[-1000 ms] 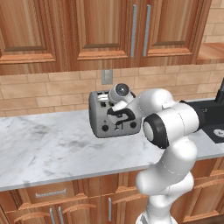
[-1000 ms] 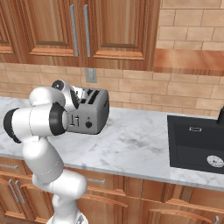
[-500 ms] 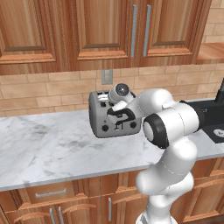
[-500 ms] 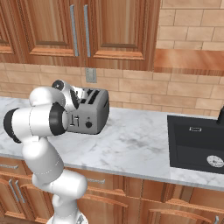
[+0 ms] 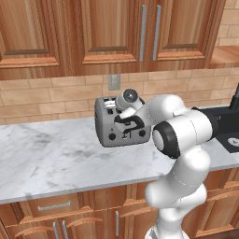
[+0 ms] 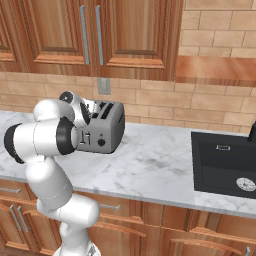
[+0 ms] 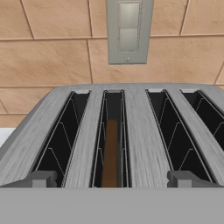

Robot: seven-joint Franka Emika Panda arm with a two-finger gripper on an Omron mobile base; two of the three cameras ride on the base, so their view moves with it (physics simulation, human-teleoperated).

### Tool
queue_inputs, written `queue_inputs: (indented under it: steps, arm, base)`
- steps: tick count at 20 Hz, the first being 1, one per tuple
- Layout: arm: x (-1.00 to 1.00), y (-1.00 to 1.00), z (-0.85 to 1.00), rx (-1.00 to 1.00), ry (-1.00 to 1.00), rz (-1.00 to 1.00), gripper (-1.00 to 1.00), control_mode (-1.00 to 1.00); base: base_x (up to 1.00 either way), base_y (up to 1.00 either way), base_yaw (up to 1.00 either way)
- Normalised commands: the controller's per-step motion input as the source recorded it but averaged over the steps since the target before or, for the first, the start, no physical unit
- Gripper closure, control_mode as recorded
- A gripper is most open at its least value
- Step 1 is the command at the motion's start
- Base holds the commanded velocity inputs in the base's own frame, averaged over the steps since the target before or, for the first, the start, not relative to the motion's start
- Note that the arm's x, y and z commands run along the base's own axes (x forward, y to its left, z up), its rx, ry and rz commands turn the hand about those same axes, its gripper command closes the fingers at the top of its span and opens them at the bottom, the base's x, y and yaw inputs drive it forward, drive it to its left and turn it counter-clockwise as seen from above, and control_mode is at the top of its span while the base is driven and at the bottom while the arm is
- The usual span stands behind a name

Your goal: Start the toaster. Once the lever pops up, take the bread to the plate on the dining counter.

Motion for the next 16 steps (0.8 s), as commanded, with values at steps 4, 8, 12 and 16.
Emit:
queue_inputs:
  steps: [4, 8, 12, 16]
  arm:
    - [0.00, 0.00, 0.00, 0.00, 0.00, 0.00, -1.00, -1.00]
    - [0.00, 0.00, 0.00, 0.00, 0.00, 0.00, -1.00, -1.00]
    - [0.00, 0.00, 0.00, 0.00, 0.00, 0.00, -1.00, -1.00]
    - [0.00, 0.00, 0.00, 0.00, 0.00, 0.00, -1.00, -1.00]
  base:
    - [0.00, 0.00, 0.00]
    - [0.00, 0.00, 0.00]
    - [0.00, 0.00, 0.00]
    - [0.00, 0.00, 0.00]
